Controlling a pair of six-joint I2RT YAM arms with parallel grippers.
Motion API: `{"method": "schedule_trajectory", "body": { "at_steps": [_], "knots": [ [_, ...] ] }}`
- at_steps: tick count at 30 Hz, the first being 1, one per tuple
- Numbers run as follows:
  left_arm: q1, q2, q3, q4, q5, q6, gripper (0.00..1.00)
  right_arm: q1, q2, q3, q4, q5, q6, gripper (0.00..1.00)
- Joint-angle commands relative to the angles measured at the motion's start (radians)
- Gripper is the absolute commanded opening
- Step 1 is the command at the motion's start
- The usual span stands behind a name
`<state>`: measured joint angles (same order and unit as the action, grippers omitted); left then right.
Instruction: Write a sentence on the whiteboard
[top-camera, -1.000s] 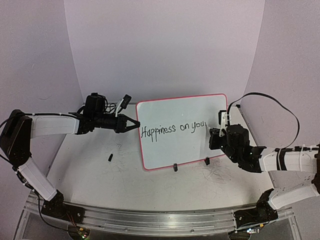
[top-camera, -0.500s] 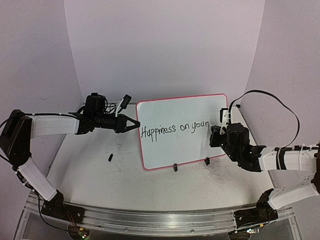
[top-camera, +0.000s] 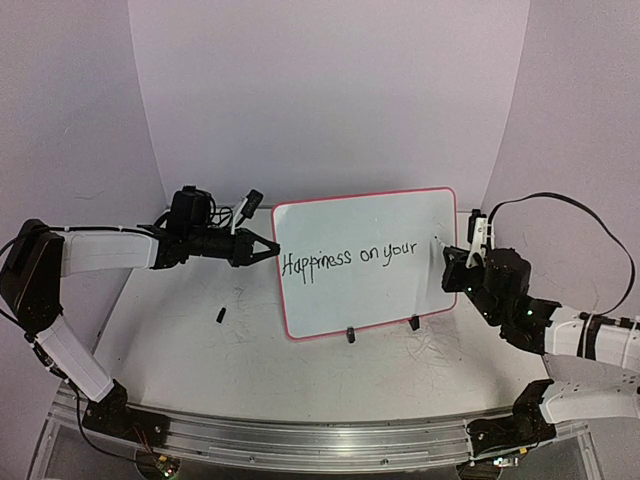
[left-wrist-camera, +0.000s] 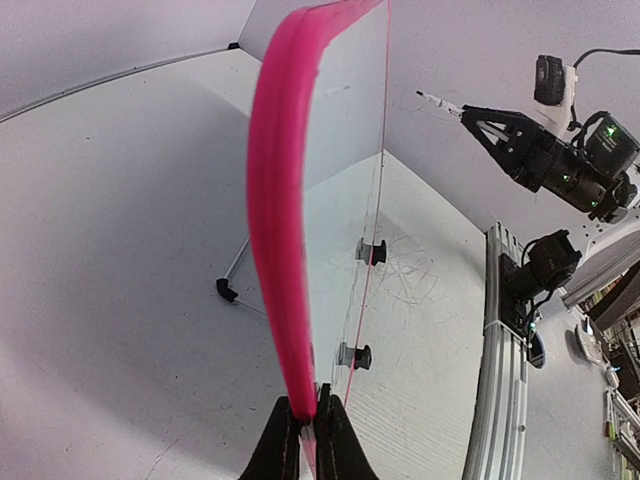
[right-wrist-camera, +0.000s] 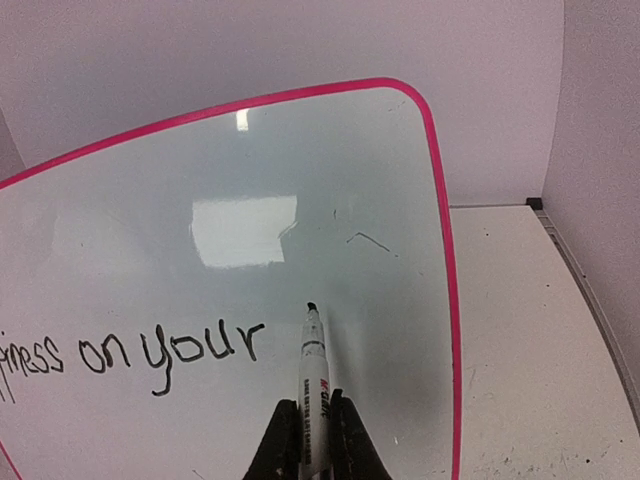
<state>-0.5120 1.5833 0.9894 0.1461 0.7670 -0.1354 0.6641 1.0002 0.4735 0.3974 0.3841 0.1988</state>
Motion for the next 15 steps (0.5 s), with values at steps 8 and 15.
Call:
{"method": "schedule_trajectory", "body": {
  "at_steps": [8,15],
  "knots": [
    [-0.023,-0.037,0.036,-0.038,-0.003,0.051,0.0,-0.035,0.042,0.022,-0.022,-0.097,-0.044,0.0],
    [-0.023,-0.038,0.037,-0.04,-0.002,0.053,0.0,-0.044,0.06,0.029,-0.023,-0.092,-0.041,0.0]
  ]
}}
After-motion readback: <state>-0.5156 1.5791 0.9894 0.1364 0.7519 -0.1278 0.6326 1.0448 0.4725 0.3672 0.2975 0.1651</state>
